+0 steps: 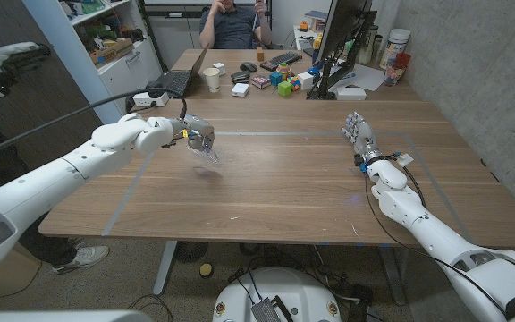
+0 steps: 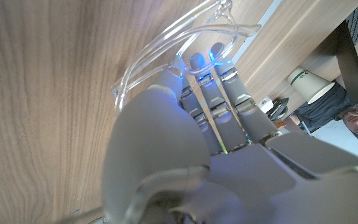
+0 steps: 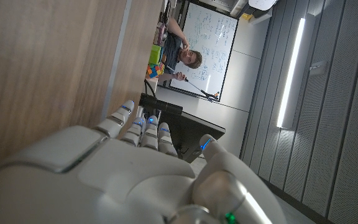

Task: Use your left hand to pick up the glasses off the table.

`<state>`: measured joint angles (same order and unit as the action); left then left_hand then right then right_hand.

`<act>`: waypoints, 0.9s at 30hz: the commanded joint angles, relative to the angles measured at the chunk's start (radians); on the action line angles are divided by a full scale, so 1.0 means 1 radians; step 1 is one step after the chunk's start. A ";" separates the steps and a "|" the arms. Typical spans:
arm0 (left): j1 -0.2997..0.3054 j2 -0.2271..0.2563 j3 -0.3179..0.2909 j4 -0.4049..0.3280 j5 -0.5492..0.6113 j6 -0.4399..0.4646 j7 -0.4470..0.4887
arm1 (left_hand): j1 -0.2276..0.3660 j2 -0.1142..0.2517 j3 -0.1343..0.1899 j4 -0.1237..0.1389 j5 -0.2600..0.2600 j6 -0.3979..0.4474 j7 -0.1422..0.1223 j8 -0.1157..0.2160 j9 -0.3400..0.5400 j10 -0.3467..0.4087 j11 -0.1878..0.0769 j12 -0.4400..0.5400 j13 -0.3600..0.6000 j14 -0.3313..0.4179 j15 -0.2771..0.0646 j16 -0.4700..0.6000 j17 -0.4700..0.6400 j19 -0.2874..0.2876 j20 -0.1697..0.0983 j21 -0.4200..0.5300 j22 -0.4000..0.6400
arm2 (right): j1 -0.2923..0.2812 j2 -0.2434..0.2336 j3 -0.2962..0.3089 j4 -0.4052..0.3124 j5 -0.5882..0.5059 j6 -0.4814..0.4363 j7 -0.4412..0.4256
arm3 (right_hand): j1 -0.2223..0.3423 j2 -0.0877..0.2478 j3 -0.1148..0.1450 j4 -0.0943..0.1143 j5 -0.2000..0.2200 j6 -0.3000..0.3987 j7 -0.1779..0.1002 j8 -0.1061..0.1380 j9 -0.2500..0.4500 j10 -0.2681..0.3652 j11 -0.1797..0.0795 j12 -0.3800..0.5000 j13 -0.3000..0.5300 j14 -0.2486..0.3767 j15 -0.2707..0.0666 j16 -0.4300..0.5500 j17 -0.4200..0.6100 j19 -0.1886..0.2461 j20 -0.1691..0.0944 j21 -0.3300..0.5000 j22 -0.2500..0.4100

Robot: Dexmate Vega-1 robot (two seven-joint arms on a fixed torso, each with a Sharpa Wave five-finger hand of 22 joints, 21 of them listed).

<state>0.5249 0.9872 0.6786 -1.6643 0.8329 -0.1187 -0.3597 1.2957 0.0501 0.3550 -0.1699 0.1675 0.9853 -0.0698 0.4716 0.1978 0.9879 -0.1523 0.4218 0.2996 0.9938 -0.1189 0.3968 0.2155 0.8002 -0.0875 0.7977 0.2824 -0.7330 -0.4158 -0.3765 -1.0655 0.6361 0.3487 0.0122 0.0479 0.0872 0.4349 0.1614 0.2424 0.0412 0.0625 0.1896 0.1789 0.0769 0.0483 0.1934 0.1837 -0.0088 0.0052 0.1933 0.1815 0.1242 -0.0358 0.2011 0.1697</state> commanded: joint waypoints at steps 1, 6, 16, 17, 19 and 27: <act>0.011 0.012 -0.026 -0.029 0.011 0.027 0.022 | 0.059 0.046 -0.008 0.002 0.004 0.023 0.011 0.005 0.020 0.010 0.001 -0.002 0.005 0.051 -0.124 0.004 0.001 0.002 -0.070 0.014 0.006 | 0.006 0.005 -0.002 0.010 0.000 0.006 0.007 | -0.005 0.048 0.002 -0.005 0.003 0.009 0.005 0.003 0.003 0.011 0.000 0.006 0.003 0.006 0.004 0.002 0.001 0.003 -0.012 -0.002 0.003; 0.014 0.016 -0.036 -0.041 0.016 0.037 0.033 | 0.061 0.046 -0.012 0.002 0.004 0.025 0.011 0.004 0.021 0.012 -0.001 -0.004 0.006 0.054 -0.124 0.004 0.000 0.001 -0.071 0.023 0.007 | 0.010 0.007 -0.002 0.017 -0.001 0.009 0.011 | -0.006 0.048 0.002 -0.005 0.003 0.009 0.006 0.003 0.003 0.011 0.001 0.006 0.003 0.006 0.004 0.001 0.002 0.003 -0.012 -0.002 0.003; 0.015 0.019 -0.049 -0.059 0.031 0.054 0.048 | 0.067 0.046 -0.018 0.004 0.005 0.030 0.015 0.004 0.021 0.016 -0.002 -0.007 0.011 0.059 -0.124 0.002 -0.002 -0.001 -0.073 0.040 0.008 | 0.015 0.009 -0.002 0.027 0.002 0.012 0.020 | -0.006 0.048 0.002 -0.005 0.003 0.010 0.006 0.003 0.003 0.012 0.001 0.005 0.003 0.007 0.004 0.001 0.002 0.003 -0.012 -0.003 0.003; 0.016 0.019 -0.051 -0.062 0.032 0.057 0.051 | 0.067 0.046 -0.019 0.004 0.005 0.030 0.016 0.004 0.021 0.016 -0.002 -0.007 0.012 0.061 -0.124 0.002 -0.002 -0.002 -0.073 0.042 0.008 | 0.015 0.009 -0.002 0.029 0.002 0.014 0.021 | -0.006 0.048 0.002 -0.005 0.003 0.010 0.006 0.002 0.003 0.013 0.000 0.005 0.003 0.007 0.004 0.001 0.002 0.003 -0.012 -0.003 0.003; 0.019 0.020 -0.056 -0.067 0.035 0.063 0.057 | 0.069 0.046 -0.020 0.004 0.005 0.032 0.014 0.004 0.021 0.016 -0.001 -0.008 0.013 0.062 -0.124 0.002 -0.003 -0.003 -0.073 0.046 0.009 | 0.016 0.010 -0.003 0.031 0.002 0.014 0.022 | -0.006 0.048 0.002 -0.005 0.004 0.010 0.006 0.002 0.003 0.013 0.001 0.005 0.003 0.008 0.005 0.001 0.002 0.003 -0.012 -0.003 0.003; 0.025 0.025 -0.070 -0.085 0.042 0.078 0.078 | 0.074 0.046 -0.026 0.005 0.006 0.032 0.015 0.001 0.021 0.022 -0.004 -0.011 0.015 0.065 -0.124 0.000 -0.005 -0.007 -0.073 0.061 0.009 | 0.019 0.013 -0.003 0.039 0.002 0.018 0.025 | -0.006 0.048 0.001 -0.005 0.004 0.010 0.007 0.002 0.003 0.014 0.000 0.005 0.003 0.008 0.005 0.000 0.002 0.003 -0.012 -0.003 0.003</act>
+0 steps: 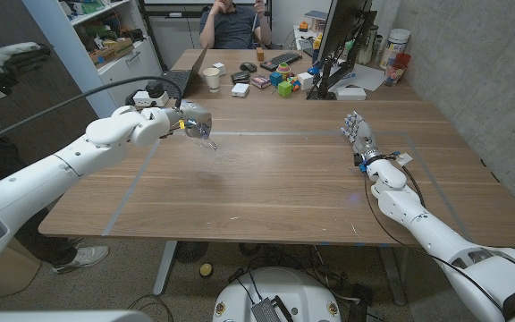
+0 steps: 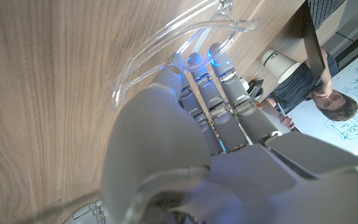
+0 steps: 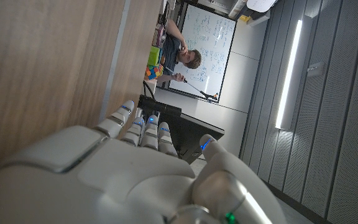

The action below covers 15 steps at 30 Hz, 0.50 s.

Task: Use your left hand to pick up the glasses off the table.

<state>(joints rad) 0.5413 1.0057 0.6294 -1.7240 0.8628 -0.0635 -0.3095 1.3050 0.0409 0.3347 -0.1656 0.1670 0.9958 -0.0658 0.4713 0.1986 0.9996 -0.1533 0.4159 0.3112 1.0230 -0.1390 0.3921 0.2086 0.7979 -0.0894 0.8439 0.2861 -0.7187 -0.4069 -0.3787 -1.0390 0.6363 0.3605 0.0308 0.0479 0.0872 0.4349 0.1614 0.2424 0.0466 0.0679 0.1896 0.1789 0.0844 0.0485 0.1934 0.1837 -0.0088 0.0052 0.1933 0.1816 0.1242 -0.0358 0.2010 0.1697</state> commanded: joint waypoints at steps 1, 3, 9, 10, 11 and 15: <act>0.010 0.007 -0.023 -0.029 0.013 0.025 0.031 | 0.065 0.055 -0.007 0.001 0.007 0.022 0.012 0.001 0.020 0.009 -0.006 -0.006 0.004 0.036 -0.104 0.004 0.002 -0.006 -0.072 0.017 0.005 | 0.005 0.004 -0.001 0.013 0.001 0.007 0.007 | -0.006 0.048 0.001 -0.005 0.004 0.005 0.001 0.002 0.003 0.006 0.000 0.005 0.003 0.008 0.005 0.000 0.002 0.002 -0.012 -0.003 0.003; 0.013 0.009 -0.030 -0.037 0.014 0.033 0.036 | 0.066 0.055 -0.008 0.001 0.007 0.024 0.010 0.002 0.020 0.012 -0.004 -0.007 0.006 0.037 -0.104 0.004 0.002 -0.006 -0.072 0.022 0.005 | 0.006 0.004 -0.001 0.015 0.002 0.008 0.008 | -0.006 0.048 0.001 -0.005 0.004 0.005 0.001 0.002 0.003 0.007 0.000 0.005 0.003 0.010 0.005 0.001 0.002 0.003 -0.011 -0.003 0.003; 0.023 0.015 -0.046 -0.063 0.019 0.050 0.052 | 0.068 0.055 -0.012 0.002 0.008 0.025 0.009 0.000 0.020 0.015 -0.003 -0.008 0.008 0.040 -0.104 0.002 0.001 -0.008 -0.072 0.032 0.005 | 0.007 0.005 0.001 0.020 0.004 0.012 0.013 | -0.006 0.047 0.001 -0.005 0.004 0.006 0.002 0.002 0.003 0.008 0.001 0.004 0.003 0.013 0.006 0.001 0.002 0.003 -0.011 -0.004 0.003; 0.023 0.015 -0.046 -0.063 0.019 0.050 0.052 | 0.068 0.055 -0.012 0.002 0.008 0.026 0.009 0.001 0.020 0.015 -0.001 -0.009 0.008 0.040 -0.104 0.002 0.001 -0.008 -0.072 0.033 0.005 | 0.007 0.005 0.001 0.020 0.004 0.012 0.013 | -0.006 0.047 0.001 -0.005 0.004 0.006 0.002 0.002 0.003 0.009 0.001 0.005 0.003 0.013 0.006 0.001 0.002 0.002 -0.012 -0.004 0.003; 0.025 0.015 -0.049 -0.065 0.016 0.050 0.054 | 0.069 0.055 -0.013 0.002 0.008 0.026 0.010 0.000 0.020 0.015 -0.002 -0.009 0.010 0.040 -0.104 0.002 0.000 -0.009 -0.072 0.035 0.005 | 0.007 0.004 0.001 0.020 0.004 0.012 0.013 | -0.006 0.047 0.001 -0.005 0.004 0.006 0.003 0.002 0.003 0.009 0.002 0.005 0.003 0.014 0.006 0.002 0.002 0.002 -0.012 -0.004 0.003; 0.033 0.021 -0.058 -0.084 0.020 0.059 0.060 | 0.070 0.056 -0.016 0.003 0.009 0.028 0.011 -0.001 0.021 0.015 -0.003 -0.011 0.012 0.042 -0.104 0.000 0.000 -0.012 -0.072 0.043 0.004 | 0.005 0.005 0.002 0.021 0.008 0.011 0.016 | -0.006 0.047 0.000 -0.005 0.004 0.006 0.002 0.002 0.003 0.009 0.003 0.004 0.003 0.016 0.007 0.002 0.002 0.002 -0.011 -0.004 0.003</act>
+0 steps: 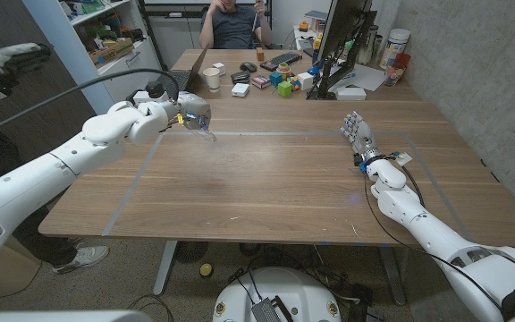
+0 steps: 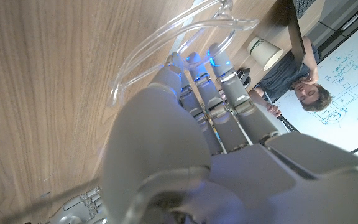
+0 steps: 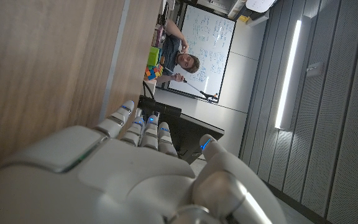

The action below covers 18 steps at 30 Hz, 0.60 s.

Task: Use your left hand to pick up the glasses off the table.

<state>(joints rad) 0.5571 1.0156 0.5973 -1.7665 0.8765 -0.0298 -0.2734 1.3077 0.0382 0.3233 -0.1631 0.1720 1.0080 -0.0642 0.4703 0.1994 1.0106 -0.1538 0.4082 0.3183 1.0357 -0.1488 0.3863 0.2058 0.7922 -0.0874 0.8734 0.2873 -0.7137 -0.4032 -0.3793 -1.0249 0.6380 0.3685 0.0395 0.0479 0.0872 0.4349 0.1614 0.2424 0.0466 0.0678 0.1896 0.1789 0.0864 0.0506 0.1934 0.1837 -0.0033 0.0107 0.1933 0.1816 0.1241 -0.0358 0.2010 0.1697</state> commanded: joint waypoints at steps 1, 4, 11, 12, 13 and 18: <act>0.018 0.013 -0.028 -0.046 0.009 0.028 0.023 | 0.068 0.058 -0.005 0.001 0.004 0.015 0.010 0.000 0.020 0.004 -0.002 -0.004 0.006 0.029 -0.094 0.006 0.002 -0.007 -0.074 0.015 0.003 | 0.000 0.001 0.003 0.007 0.006 0.004 0.008 | -0.006 0.047 0.000 -0.005 0.004 0.007 0.003 0.002 0.003 0.008 0.001 0.004 0.003 0.011 0.002 0.002 0.002 0.001 -0.011 -0.005 0.003; 0.023 0.015 -0.034 -0.056 0.010 0.032 0.028 | 0.069 0.058 -0.007 0.001 0.004 0.015 0.008 -0.001 0.020 0.003 -0.002 -0.006 0.008 0.029 -0.094 0.005 0.002 -0.009 -0.073 0.020 0.002 | 0.000 0.002 0.003 0.009 0.006 0.008 0.010 | -0.006 0.047 0.000 -0.005 0.004 0.007 0.003 0.002 0.003 0.008 0.002 0.004 0.003 0.011 0.002 0.002 0.002 0.000 -0.012 -0.005 0.003; 0.029 0.019 -0.044 -0.069 0.014 0.040 0.031 | 0.071 0.059 -0.010 0.002 0.004 0.016 0.012 -0.003 0.020 0.011 0.000 -0.008 0.008 0.032 -0.094 0.003 0.002 -0.012 -0.074 0.031 0.000 | 0.000 0.001 0.005 0.008 0.006 0.012 0.010 | -0.006 0.046 0.000 -0.005 0.004 0.008 0.004 0.002 0.003 0.009 0.000 0.004 0.003 0.012 0.003 0.001 0.002 -0.002 -0.011 -0.006 0.003; 0.031 0.021 -0.047 -0.070 0.012 0.041 0.034 | 0.071 0.059 -0.011 0.002 0.004 0.017 0.013 -0.003 0.020 0.011 -0.003 -0.009 0.009 0.033 -0.094 0.003 0.002 -0.013 -0.074 0.033 0.000 | 0.000 0.001 0.005 0.008 0.005 0.012 0.010 | -0.006 0.046 0.000 -0.005 0.004 0.008 0.004 0.002 0.003 0.009 0.000 0.004 0.003 0.012 0.002 0.001 0.002 -0.002 -0.012 -0.006 0.003; 0.032 0.022 -0.050 -0.073 0.012 0.042 0.035 | 0.071 0.060 -0.012 0.002 0.005 0.017 0.013 -0.003 0.020 0.010 -0.004 -0.010 0.009 0.034 -0.094 0.003 0.002 -0.013 -0.075 0.035 -0.001 | 0.001 0.001 0.004 0.010 0.006 0.013 0.012 | -0.006 0.046 0.000 -0.005 0.004 0.008 0.004 0.002 0.003 0.009 0.001 0.004 0.003 0.012 0.002 0.001 0.002 -0.002 -0.012 -0.006 0.003; 0.035 0.027 -0.058 -0.087 0.020 0.051 0.035 | 0.072 0.060 -0.013 0.002 0.005 0.018 0.011 -0.004 0.020 0.011 -0.001 -0.012 0.010 0.034 -0.094 0.001 0.001 -0.014 -0.074 0.041 -0.002 | 0.008 0.006 0.004 0.021 0.006 0.020 0.018 | -0.006 0.046 0.000 -0.005 0.005 0.008 0.005 0.002 0.003 0.010 0.000 0.004 0.003 0.013 0.002 0.001 0.002 -0.003 -0.012 -0.006 0.003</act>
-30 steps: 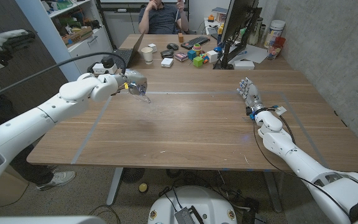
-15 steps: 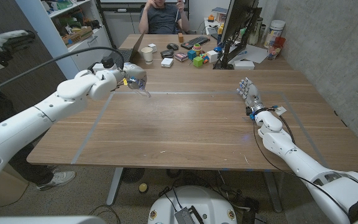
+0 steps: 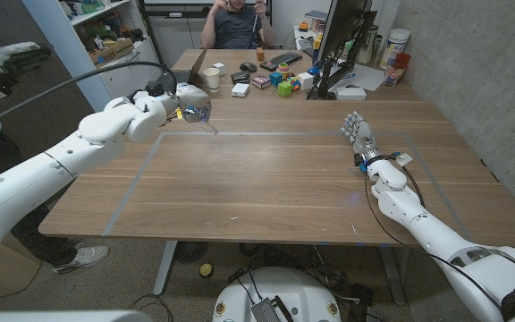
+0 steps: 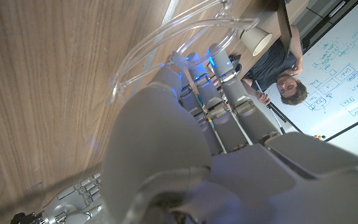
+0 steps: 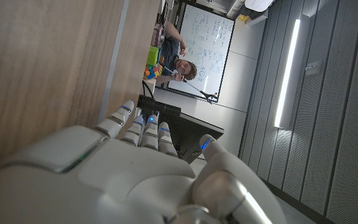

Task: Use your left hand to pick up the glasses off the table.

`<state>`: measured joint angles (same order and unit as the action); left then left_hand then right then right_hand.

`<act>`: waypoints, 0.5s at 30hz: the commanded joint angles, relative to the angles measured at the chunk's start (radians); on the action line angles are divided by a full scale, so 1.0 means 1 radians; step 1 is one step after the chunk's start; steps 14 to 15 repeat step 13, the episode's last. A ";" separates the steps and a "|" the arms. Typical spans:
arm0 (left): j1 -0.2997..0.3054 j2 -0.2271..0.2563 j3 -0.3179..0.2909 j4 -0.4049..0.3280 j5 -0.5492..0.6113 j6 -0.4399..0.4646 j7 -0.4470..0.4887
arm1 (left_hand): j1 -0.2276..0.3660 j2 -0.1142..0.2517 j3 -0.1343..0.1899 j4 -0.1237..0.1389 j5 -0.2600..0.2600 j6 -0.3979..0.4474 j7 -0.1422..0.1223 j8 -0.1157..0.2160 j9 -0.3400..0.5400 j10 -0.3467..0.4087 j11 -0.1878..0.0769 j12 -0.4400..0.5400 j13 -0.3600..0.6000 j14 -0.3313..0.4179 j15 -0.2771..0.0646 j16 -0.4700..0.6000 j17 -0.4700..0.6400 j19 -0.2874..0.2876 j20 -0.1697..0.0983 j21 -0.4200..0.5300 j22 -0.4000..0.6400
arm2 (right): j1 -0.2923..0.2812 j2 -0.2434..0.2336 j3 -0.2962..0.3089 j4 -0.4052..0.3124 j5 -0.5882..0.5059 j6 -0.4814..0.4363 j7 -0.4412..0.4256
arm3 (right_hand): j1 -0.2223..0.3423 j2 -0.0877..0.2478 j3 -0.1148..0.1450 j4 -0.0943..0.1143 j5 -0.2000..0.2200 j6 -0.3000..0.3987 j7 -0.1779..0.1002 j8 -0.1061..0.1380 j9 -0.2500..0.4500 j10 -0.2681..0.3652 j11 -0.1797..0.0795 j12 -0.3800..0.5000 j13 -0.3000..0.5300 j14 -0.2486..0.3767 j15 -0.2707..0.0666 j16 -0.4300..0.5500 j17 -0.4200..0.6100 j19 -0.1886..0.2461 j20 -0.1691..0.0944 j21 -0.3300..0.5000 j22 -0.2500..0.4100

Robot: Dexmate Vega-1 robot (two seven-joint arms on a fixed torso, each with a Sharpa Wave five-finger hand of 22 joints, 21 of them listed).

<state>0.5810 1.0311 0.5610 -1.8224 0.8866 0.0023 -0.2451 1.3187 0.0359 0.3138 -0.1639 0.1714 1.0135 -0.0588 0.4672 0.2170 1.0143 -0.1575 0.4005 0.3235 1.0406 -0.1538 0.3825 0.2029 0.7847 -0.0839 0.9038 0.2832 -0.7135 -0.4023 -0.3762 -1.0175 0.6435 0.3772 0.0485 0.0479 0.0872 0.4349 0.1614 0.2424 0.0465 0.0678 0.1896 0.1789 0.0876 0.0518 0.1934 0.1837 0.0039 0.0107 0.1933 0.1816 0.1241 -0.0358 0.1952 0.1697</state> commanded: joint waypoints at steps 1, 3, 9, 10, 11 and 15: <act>0.012 0.012 -0.023 -0.033 0.011 0.020 0.007 | 0.061 0.063 -0.004 0.003 0.006 0.013 0.005 -0.001 0.003 0.007 0.003 -0.004 0.006 0.030 -0.089 0.005 0.004 -0.008 -0.078 0.012 0.002 | 0.008 0.006 0.001 0.015 0.002 0.012 0.011 | -0.006 0.047 0.000 -0.005 0.005 0.008 0.005 0.002 0.003 0.009 0.000 0.004 0.003 0.006 0.002 0.001 0.002 -0.003 -0.012 0.000 0.003; 0.014 0.013 -0.026 -0.037 0.010 0.021 0.006 | 0.062 0.063 -0.005 0.003 0.006 0.013 0.007 -0.001 0.003 0.007 0.003 -0.005 0.007 0.030 -0.089 0.004 0.004 -0.008 -0.078 0.014 0.001 | 0.009 0.007 0.001 0.017 0.001 0.014 0.011 | -0.006 0.047 0.000 -0.005 0.005 0.008 0.005 0.002 0.003 0.010 0.000 0.004 0.003 0.006 0.001 0.001 0.001 -0.003 -0.012 0.000 0.003; 0.022 0.019 -0.036 -0.054 0.012 0.030 0.005 | 0.063 0.063 -0.006 0.003 0.006 0.015 0.006 -0.002 0.003 0.010 0.004 -0.007 0.008 0.032 -0.089 0.003 0.004 -0.010 -0.078 0.021 -0.001 | 0.009 0.010 0.002 0.023 0.004 0.022 0.017 | -0.005 0.047 0.000 -0.005 0.005 0.010 0.006 0.002 0.003 0.010 0.000 0.003 0.003 0.007 0.002 0.000 0.001 -0.002 -0.013 0.000 0.003; 0.024 0.019 -0.037 -0.057 0.013 0.030 0.003 | 0.063 0.063 -0.007 0.003 0.006 0.015 0.005 -0.002 0.003 0.009 0.002 -0.008 0.008 0.033 -0.089 0.003 0.003 -0.010 -0.078 0.023 -0.001 | 0.009 0.010 0.003 0.023 0.005 0.022 0.017 | -0.005 0.047 0.000 -0.005 0.005 0.010 0.006 0.002 0.003 0.010 0.000 0.003 0.003 0.007 0.002 0.000 0.001 -0.002 -0.012 0.000 0.003; 0.025 0.020 -0.038 -0.058 0.011 0.030 0.002 | 0.063 0.063 -0.007 0.003 0.006 0.016 0.005 -0.002 0.003 0.010 0.002 -0.008 0.008 0.033 -0.089 0.003 0.003 -0.010 -0.079 0.024 -0.002 | 0.009 0.010 0.003 0.023 0.006 0.023 0.019 | -0.005 0.047 0.000 -0.005 0.005 0.010 0.007 0.003 0.003 0.010 0.000 0.003 0.003 0.007 0.002 0.000 0.001 -0.002 -0.013 0.000 0.002; 0.028 0.022 -0.041 -0.062 0.006 0.031 -0.002 | 0.064 0.063 -0.008 0.003 0.006 0.016 0.005 -0.003 0.003 0.008 0.003 -0.010 0.010 0.033 -0.089 0.002 0.003 -0.011 -0.079 0.028 -0.003 | 0.007 0.011 0.003 0.022 0.005 0.025 0.019 | -0.005 0.047 -0.001 -0.005 0.005 0.010 0.006 0.003 0.003 0.010 0.000 0.003 0.003 0.007 0.002 0.000 0.001 -0.002 -0.013 0.000 0.002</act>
